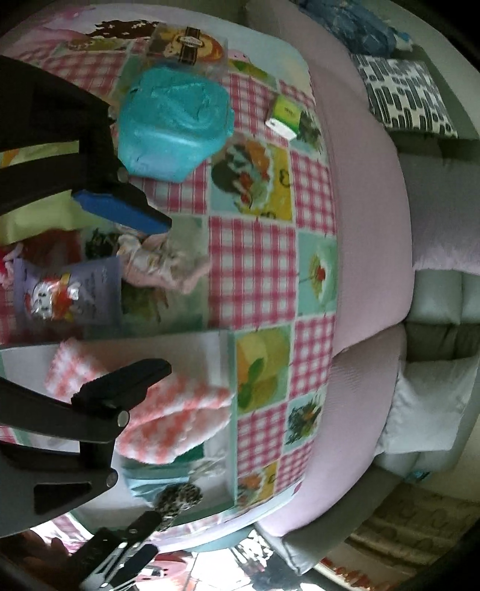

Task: Organize soft objects
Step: 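Open the left tool to drop the towel while the right tool releases the scrunchie in the tray, then move both open tools back toward the pile of soft items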

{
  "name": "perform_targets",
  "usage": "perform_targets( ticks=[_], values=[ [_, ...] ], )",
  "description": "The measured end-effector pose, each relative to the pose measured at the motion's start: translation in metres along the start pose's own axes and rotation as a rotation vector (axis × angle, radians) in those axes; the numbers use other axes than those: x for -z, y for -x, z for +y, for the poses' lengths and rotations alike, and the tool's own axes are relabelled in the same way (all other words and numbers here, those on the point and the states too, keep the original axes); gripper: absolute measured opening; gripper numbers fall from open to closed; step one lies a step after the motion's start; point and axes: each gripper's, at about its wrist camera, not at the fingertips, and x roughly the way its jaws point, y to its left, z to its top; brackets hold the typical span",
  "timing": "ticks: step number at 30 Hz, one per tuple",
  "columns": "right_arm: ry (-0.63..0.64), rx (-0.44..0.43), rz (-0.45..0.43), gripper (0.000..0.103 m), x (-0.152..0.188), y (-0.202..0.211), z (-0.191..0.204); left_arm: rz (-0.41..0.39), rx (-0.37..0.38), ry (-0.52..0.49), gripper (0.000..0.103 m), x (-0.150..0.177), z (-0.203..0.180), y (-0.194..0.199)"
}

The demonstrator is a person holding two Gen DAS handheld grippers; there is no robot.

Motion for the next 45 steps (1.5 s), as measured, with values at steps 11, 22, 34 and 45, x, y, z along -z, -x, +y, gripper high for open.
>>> perform_targets(
  ticks=[11, 22, 34, 45],
  values=[
    [0.037, -0.031, 0.009, 0.103, 0.004, 0.0, 0.02, -0.031, -0.052, 0.088, 0.09, 0.001, 0.031, 0.006],
    [0.137, -0.213, -0.024, 0.103, 0.018, 0.015, 0.083, -0.028, -0.074, 0.185, 0.09, 0.024, 0.073, 0.022],
    [0.194, -0.336, 0.025, 0.103, 0.064, 0.022, 0.129, 0.028, -0.075, 0.271, 0.09, 0.06, 0.115, 0.021],
    [0.248, -0.402, 0.05, 0.102, 0.084, 0.027, 0.168, 0.083, -0.079, 0.379, 0.09, 0.084, 0.163, 0.019]
  ],
)
